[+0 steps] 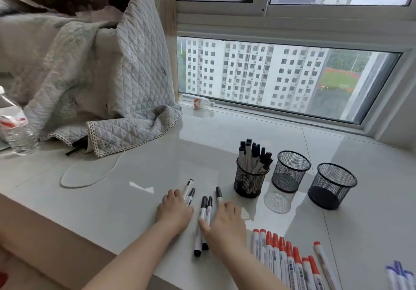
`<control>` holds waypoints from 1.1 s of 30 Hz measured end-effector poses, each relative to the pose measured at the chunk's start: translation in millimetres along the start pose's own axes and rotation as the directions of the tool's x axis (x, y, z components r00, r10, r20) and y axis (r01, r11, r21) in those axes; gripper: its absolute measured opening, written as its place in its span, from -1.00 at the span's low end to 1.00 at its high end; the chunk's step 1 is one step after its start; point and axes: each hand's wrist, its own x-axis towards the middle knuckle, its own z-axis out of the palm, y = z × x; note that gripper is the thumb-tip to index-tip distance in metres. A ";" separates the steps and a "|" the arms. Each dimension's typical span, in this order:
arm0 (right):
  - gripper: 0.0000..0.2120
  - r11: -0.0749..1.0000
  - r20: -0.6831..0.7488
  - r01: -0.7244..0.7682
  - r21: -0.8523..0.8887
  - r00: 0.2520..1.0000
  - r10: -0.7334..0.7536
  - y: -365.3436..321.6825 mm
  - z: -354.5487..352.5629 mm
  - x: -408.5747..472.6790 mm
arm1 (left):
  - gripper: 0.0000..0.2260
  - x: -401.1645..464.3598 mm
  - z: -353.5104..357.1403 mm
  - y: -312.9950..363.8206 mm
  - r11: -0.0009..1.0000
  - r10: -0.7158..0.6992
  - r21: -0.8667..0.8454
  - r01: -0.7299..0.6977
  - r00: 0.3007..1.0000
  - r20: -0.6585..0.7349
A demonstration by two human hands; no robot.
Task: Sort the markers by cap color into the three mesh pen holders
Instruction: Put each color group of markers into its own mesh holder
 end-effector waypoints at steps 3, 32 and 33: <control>-0.20 0.998 0.041 -0.065 -0.005 0.997 0.065 -11.9 3.8 0.4 | -0.72 -6.1 -0.7 -9.5 1.000 -0.006 -0.009 0.006 1.000 -0.026; -0.89 0.918 0.265 -0.273 0.290 0.944 0.197 -15.7 -27.9 27.8 | -0.82 -28.4 9.5 -33.7 0.742 -0.147 -0.667 -0.062 0.956 -0.252; -0.88 0.815 0.335 -0.343 0.467 0.922 0.196 -14.4 -32.5 27.9 | -0.83 -27.5 8.8 -34.8 0.719 -0.145 -0.692 -0.059 0.962 -0.233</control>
